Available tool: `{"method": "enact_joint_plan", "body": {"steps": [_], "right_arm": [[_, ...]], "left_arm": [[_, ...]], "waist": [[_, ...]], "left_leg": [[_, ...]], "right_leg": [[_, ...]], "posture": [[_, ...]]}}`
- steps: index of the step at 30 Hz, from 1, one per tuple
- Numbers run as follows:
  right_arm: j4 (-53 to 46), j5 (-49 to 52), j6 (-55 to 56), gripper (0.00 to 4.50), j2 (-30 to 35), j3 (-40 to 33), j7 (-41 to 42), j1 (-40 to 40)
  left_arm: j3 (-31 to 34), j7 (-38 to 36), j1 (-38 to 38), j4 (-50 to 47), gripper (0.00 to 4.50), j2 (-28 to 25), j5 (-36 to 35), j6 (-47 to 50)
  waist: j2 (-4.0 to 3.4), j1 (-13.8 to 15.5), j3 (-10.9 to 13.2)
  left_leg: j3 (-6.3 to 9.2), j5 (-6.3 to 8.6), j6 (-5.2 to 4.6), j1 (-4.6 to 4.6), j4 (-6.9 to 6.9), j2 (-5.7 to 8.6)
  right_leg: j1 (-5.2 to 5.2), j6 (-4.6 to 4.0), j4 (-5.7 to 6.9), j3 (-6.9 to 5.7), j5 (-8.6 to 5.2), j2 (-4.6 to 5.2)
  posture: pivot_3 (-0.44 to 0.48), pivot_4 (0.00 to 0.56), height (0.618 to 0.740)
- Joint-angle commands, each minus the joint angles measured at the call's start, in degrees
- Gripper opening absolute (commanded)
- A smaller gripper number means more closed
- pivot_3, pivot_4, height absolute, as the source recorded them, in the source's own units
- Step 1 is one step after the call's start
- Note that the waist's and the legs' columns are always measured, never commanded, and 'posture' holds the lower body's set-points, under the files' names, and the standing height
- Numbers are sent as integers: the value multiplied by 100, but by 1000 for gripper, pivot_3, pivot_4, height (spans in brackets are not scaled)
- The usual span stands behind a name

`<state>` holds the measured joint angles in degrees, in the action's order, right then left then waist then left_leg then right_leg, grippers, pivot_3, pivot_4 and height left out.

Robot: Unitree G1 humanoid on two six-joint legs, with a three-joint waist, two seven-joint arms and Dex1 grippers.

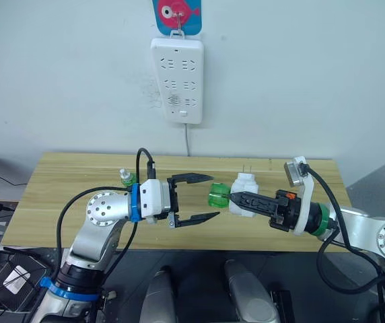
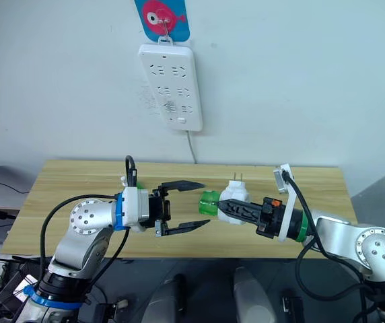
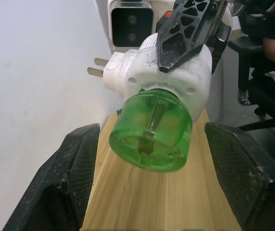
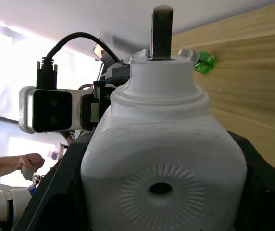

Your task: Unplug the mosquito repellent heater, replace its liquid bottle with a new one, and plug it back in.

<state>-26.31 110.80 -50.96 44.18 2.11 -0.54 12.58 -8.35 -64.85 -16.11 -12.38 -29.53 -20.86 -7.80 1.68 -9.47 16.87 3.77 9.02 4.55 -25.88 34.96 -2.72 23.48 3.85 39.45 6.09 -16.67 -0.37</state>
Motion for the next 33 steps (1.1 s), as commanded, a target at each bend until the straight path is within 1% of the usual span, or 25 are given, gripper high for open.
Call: {"method": "enact_joint_plan", "body": {"steps": [1,4,7,10,11,12,13,17,20,21,22,24,26,27,28,29,31,33], "right_arm": [[-321,220,93,3053,-98,-131,90,-18],[-366,220,88,3053,-128,-132,137,-21],[-418,220,57,3053,-124,-119,198,-37],[-434,220,59,3053,-121,-114,209,-57],[-433,220,54,3053,-113,-114,218,-63],[-430,220,52,3053,-104,-114,220,-70],[-421,220,43,3053,-92,-117,223,-76],[-388,220,5,3052,-43,-123,256,-79],[-352,220,-53,3052,16,-130,278,-76],[-337,220,-77,3052,37,-140,294,-79],[-324,220,-113,3052,74,-150,328,-78],[-302,220,-171,3052,132,-164,406,-81],[-295,220,-221,3052,190,-155,482,-66],[-294,220,-249,3052,212,-147,530,-58],[-297,220,-275,3052,236,-137,573,-53],[-315,220,-313,3052,272,-121,621,-44],[-344,220,-333,3052,296,-100,669,-45],[-363,220,-316,3052,307,-89,699,-56]], "left_arm": [[-130,-148,-43,22,3705,2,28,-126],[-138,-143,-88,113,3705,26,72,-186],[-108,-73,-301,256,3705,159,53,-215],[-74,-151,-353,173,3073,183,-82,-232],[-61,-159,-358,150,2818,183,-105,-242],[-54,-184,-356,135,2452,177,-117,-263],[-49,-227,-349,127,2266,162,-117,-301],[-61,-434,-274,70,2251,59,-165,-383],[-99,-599,-316,-31,2251,-50,-302,-188],[-120,-652,-369,-90,2251,-128,-395,49],[-165,-668,-454,-196,2250,-304,-593,687],[-240,-530,-714,-393,2247,-759,-1281,2598],[-164,-297,-1125,-344,2241,-1076,-2376,4568],[-150,-427,-1348,-208,2235,-1214,-2755,5230],[-144,-555,-1531,-74,2235,-1312,-2996,5691],[-136,-644,-1660,49,2234,-1343,-3057,5876],[-90,-663,-1819,152,2234,-1322,-3128,6089],[-54,-600,-1815,31,2233,-1242,-3033,5995]], "waist": [[0,-1,0],[0,-8,0],[0,-7,0],[0,-7,0],[0,-7,0],[0,-7,0],[0,-7,0],[0,-10,0],[0,-9,0],[0,-9,0],[0,-9,0],[1,-17,1],[1,-20,1],[1,-19,1],[1,-23,2],[0,-26,2],[0,-24,2],[0,-23,2]], "left_leg": [[0,0,0,0,0,0],[0,0,0,1,-1,0],[0,0,0,1,0,0],[-2,0,0,0,1,0],[-4,0,0,0,0,0],[-4,0,0,0,0,0],[-4,0,0,1,-2,0],[-2,0,0,2,-2,-2],[-3,0,0,1,-1,-1],[-3,0,0,1,-1,-1],[-3,0,0,1,-1,-1],[-1,0,0,1,-1,-1],[3,0,0,2,0,-2],[3,0,0,2,0,-1],[3,0,0,1,0,-1],[4,0,-1,1,0,-1],[3,0,-1,1,-2,0],[5,1,-2,1,-7,-1]], "right_leg": [[0,0,0,0,0,0],[0,0,1,0,0,0],[0,0,0,0,0,-1],[-1,0,-2,3,0,0],[-1,0,-4,4,0,0],[-1,0,-4,4,0,0],[0,0,-4,4,0,-1],[0,0,-1,2,0,-2],[0,0,-3,3,0,-2],[0,0,-3,3,0,-2],[0,0,-3,4,0,-2],[0,0,0,3,0,-2],[0,0,2,2,0,-3],[-1,0,2,1,0,-3],[0,0,1,0,-1,-3],[0,0,-1,-1,-1,-3],[0,1,-2,-2,-1,-3],[2,1,-4,-6,-1,-3]], "posture": [[-285,274,740],[-287,274,740],[-287,276,740],[-286,276,740],[-285,276,740],[-285,276,740],[-285,276,740],[-284,278,740],[-284,279,740],[-283,280,740],[-282,281,740],[-277,280,740],[-275,282,740],[-275,282,740],[-274,283,740],[-276,284,740],[-276,284,740],[-276,284,740]]}}
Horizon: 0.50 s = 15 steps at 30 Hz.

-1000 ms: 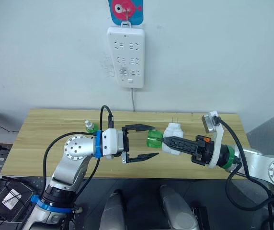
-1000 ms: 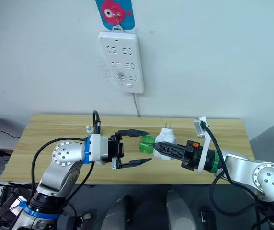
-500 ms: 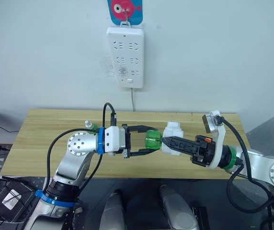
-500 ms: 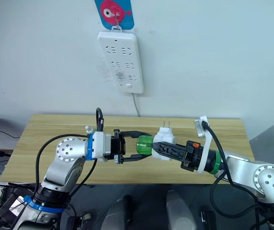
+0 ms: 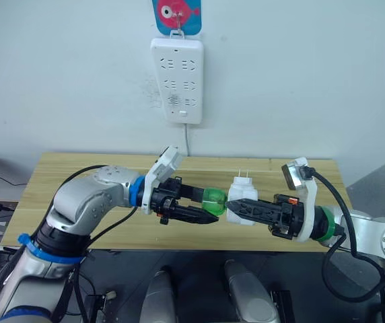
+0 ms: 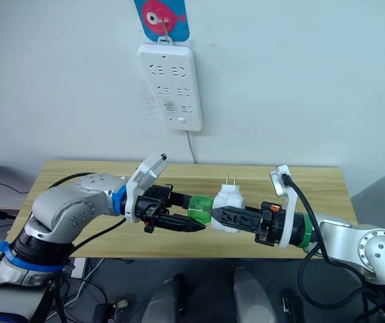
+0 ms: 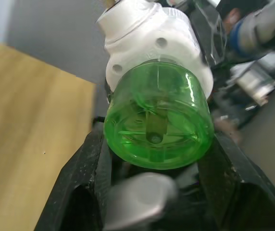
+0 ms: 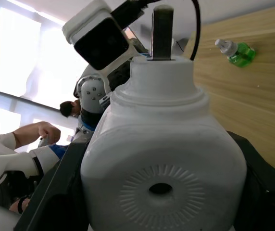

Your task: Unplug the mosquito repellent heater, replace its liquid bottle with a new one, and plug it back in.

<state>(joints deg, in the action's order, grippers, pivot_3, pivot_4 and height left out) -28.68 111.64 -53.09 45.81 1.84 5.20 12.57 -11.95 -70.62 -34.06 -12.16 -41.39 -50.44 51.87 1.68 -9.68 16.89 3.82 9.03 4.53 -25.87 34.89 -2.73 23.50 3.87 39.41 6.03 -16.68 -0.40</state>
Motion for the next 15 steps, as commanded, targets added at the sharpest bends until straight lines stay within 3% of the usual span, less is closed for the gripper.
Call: {"method": "enact_joint_plan", "body": {"steps": [1,4,5,6,10,12,15], "right_arm": [[-136,136,-88,3052,147,-60,132,-64],[-160,136,-37,3052,151,-60,133,-98],[-148,136,-9,3052,135,-73,127,-112],[-146,136,11,3052,124,-84,124,-129],[-121,136,43,3052,135,-115,101,-150],[-120,136,43,3052,141,-120,100,-158],[-115,136,33,3052,159,-128,107,-169]], "left_arm": [[343,20,-3,-49,2233,-14,-87,37],[253,-52,198,-259,2233,-33,358,-526],[68,-273,426,-296,2233,-132,968,-1396],[-56,-437,594,-316,2955,-199,1399,-2016],[358,-98,1350,51,4054,542,2490,-4849],[505,-235,1604,136,4089,797,2659,-5876],[639,69,1718,142,4089,1119,2772,-6445]], "waist": [[0,-2,0],[0,3,0],[0,3,0],[-1,0,0],[-2,37,0],[-2,54,0],[-1,111,0]], "left_leg": [[0,0,-1,0,-1,0],[5,1,-1,0,-4,-3],[6,1,-1,0,-4,-3],[5,1,-1,0,-4,-3],[-3,0,0,2,-4,-4],[-8,0,0,-2,-2,-4],[-24,0,-1,-7,1,-2]], "right_leg": [[0,0,0,0,0,0],[2,0,1,-7,0,-2],[2,0,1,-7,0,-2],[2,0,0,-6,0,-2],[2,-4,-3,2,0,1],[-2,-10,-21,4,3,3],[-3,-10,-36,22,7,5]], "posture": [[-277,284,740],[-279,282,740],[-279,282,740],[-279,283,740],[-283,283,740],[-283,283,740],[-281,284,740]]}}
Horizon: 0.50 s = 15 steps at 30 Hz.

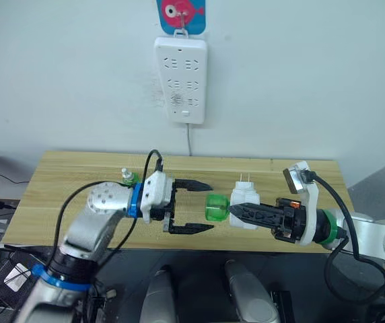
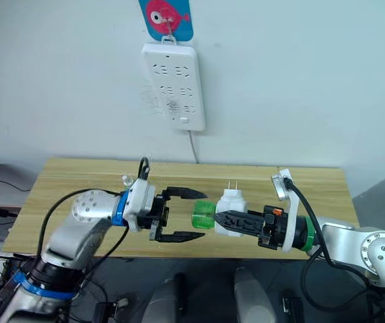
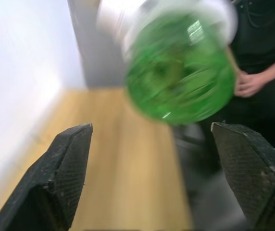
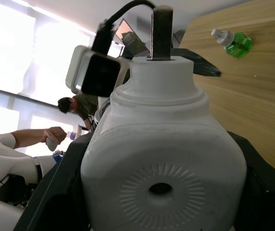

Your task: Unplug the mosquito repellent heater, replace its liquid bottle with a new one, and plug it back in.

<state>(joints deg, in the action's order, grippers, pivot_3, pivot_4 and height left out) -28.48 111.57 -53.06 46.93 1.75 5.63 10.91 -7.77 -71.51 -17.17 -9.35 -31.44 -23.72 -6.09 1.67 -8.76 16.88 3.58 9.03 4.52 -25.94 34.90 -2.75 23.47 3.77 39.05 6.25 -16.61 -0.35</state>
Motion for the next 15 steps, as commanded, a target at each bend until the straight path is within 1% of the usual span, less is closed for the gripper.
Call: {"method": "enact_joint_plan", "body": {"steps": [1,4,9,10,12,13,15], "right_arm": [[-132,143,27,3052,52,-119,66,-5],[-114,143,12,3052,58,-100,69,31],[-102,143,11,3052,39,-78,59,87],[-103,143,14,3052,33,-76,54,92],[-105,143,16,3052,29,-71,50,98],[-108,143,18,3052,25,-68,47,97],[-110,143,21,3052,20,-63,47,96]], "left_arm": [[221,169,43,-161,4089,174,110,-788],[112,187,60,-261,4089,264,145,-984],[-53,101,49,-316,4089,306,86,-1019],[-66,91,56,-319,3705,303,80,-1032],[-87,79,56,-323,3209,293,58,-1027],[-101,64,57,-339,2856,285,35,-1011],[-136,10,59,-390,2294,244,-14,-949]], "waist": [[0,35,0],[0,45,0],[0,42,0],[0,41,0],[0,41,0],[0,39,0],[0,38,0]], "left_leg": [[-3,0,0,0,2,0],[-23,0,0,4,2,2],[-31,0,-1,6,2,2],[-31,0,-1,6,2,1],[-32,0,-1,7,2,1],[-33,0,-1,7,2,1],[-34,0,-1,7,2,1]], "right_leg": [[0,3,0,4,2,0],[1,10,-1,29,5,-1],[4,18,-1,38,9,-3],[4,18,-1,38,9,-4],[4,18,-1,40,9,-4],[4,18,-1,40,9,-4],[4,18,-1,42,9,-4]], "posture": [[-280,283,740],[-278,283,740],[-281,284,740],[-282,285,740],[-281,285,740],[-279,286,740],[-279,286,740]]}}
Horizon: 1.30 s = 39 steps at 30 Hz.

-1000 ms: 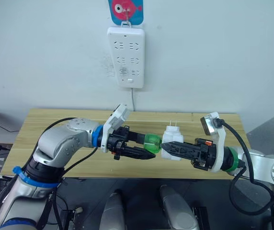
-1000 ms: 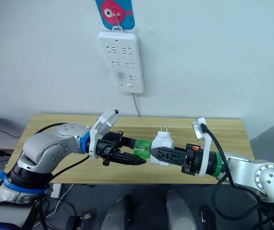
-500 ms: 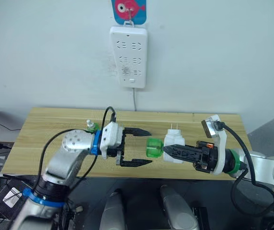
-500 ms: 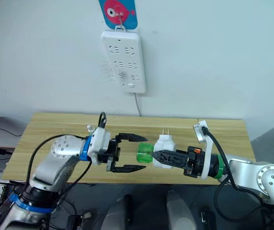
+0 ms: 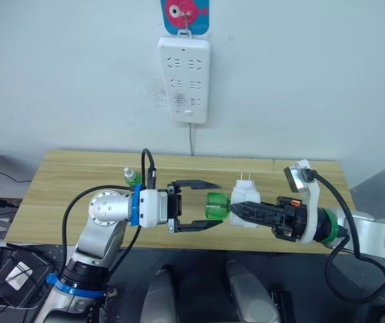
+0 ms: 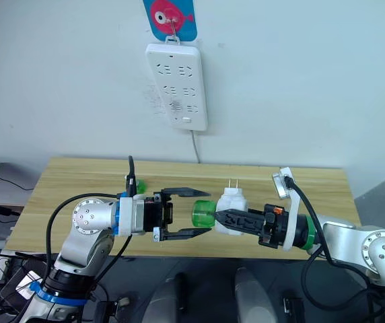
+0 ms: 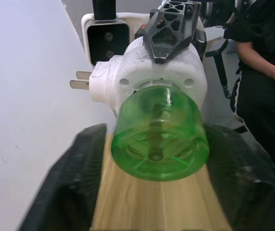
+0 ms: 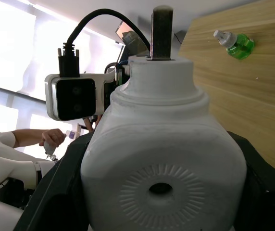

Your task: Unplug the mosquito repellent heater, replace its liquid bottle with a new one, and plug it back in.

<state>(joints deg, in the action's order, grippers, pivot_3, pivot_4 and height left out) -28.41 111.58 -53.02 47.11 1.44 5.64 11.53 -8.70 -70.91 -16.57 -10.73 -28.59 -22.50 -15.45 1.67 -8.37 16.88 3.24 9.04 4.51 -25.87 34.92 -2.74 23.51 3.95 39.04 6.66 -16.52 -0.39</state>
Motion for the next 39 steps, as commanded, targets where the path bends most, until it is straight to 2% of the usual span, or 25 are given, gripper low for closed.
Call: {"method": "enact_joint_plan", "body": {"steps": [1,4,6,8,10,13,16,19,22,24,25,26,28,31,34,39], "right_arm": [[-114,142,16,3052,-2,-28,44,39],[-104,142,-11,3052,16,-12,57,56],[-92,142,-51,3052,48,-6,91,69],[-89,142,-113,3052,94,18,143,98],[-87,141,-149,3052,122,45,178,126],[-109,141,-157,3052,129,84,200,149],[-130,142,-138,3052,120,88,198,140],[-142,142,-85,3052,112,80,169,108],[-139,142,-39,3051,103,69,150,75],[-144,142,-35,3051,118,61,144,58],[-146,142,-29,3051,119,57,136,50],[-153,142,-25,3051,119,58,124,50],[-157,142,-13,3051,114,59,107,50],[-166,141,0,3051,108,60,90,41],[-161,142,2,3051,108,55,90,40],[-149,141,12,3051,80,88,64,76]], "left_arm": [[-50,-85,-11,-276,2285,-70,-160,19],[-126,-248,-97,-402,2285,-347,-309,605],[-250,-185,-235,-637,2285,-782,-642,2018],[-220,209,-841,-659,2285,-1287,-2153,4703],[-167,263,-1346,-448,2285,-1550,-3075,6253],[-59,266,-1679,-140,2285,-1450,-3217,6673],[-49,337,-1721,-170,2285,-1319,-2950,6519],[-120,234,-1517,-268,2285,-1273,-2424,5882],[-309,-227,-1118,-345,3317,-1364,-1527,4526],[-267,-424,-826,-307,3969,-1252,-1042,3497],[-199,-312,-627,-180,4301,-1087,-651,2688],[-151,-351,-422,-84,4495,-981,-413,2042],[-38,-449,-58,43,4500,-755,-169,992],[154,-169,85,88,4500,-232,-47,-50],[153,27,43,75,4500,50,120,-511],[-2,121,-23,82,4500,163,153,-645]], "waist": [[0,-2,0],[0,-4,0],[1,-11,1],[1,-8,2],[-1,-21,3],[-1,-71,3],[0,-93,4],[-1,-104,4],[-1,-109,3],[-1,-97,4],[-1,-93,4],[-1,-84,3],[-1,-77,3],[0,-58,4],[1,-5,4],[1,1,4]], "left_leg": [[0,0,0,0,0,0],[0,0,0,0,0,0],[2,0,0,0,0,-1],[3,0,0,2,0,-2],[10,-1,-1,-2,5,-1],[3,1,-3,-1,3,2],[4,6,-12,-2,-2,0],[6,7,-13,-1,-6,-4],[3,7,-14,1,-9,-6],[1,7,-14,1,-9,-7],[-1,7,-13,0,-8,-7],[-4,7,-13,0,-7,-6],[-19,7,-13,-1,-5,-4],[-30,7,-14,-1,-2,-1],[-27,7,-14,0,4,0],[-33,7,-14,0,6,2]], "right_leg": [[0,0,0,0,0,0],[0,0,0,0,0,0],[1,0,2,-1,0,-2],[2,0,4,4,0,-5],[2,1,6,3,-1,-9],[0,2,-1,10,-1,-9],[3,4,-1,7,-2,-10],[6,4,2,6,-2,-16],[7,4,1,9,-2,-17],[8,3,1,12,-2,-18],[8,2,0,14,-2,-17],[8,2,-5,17,-2,-15],[7,1,-9,28,-3,-9],[8,2,-10,38,-2,-3],[5,6,-8,38,1,-4],[6,15,-7,45,6,-5]], "posture": [[-275,286,740],[-272,286,740],[-268,288,740],[-263,287,740],[-262,287,740],[-266,287,740],[-268,288,740],[-268,290,740],[-269,290,740],[-270,290,740],[-271,289,740],[-275,289,740],[-276,291,740],[-276,293,740],[-274,292,740],[-277,291,740]]}}
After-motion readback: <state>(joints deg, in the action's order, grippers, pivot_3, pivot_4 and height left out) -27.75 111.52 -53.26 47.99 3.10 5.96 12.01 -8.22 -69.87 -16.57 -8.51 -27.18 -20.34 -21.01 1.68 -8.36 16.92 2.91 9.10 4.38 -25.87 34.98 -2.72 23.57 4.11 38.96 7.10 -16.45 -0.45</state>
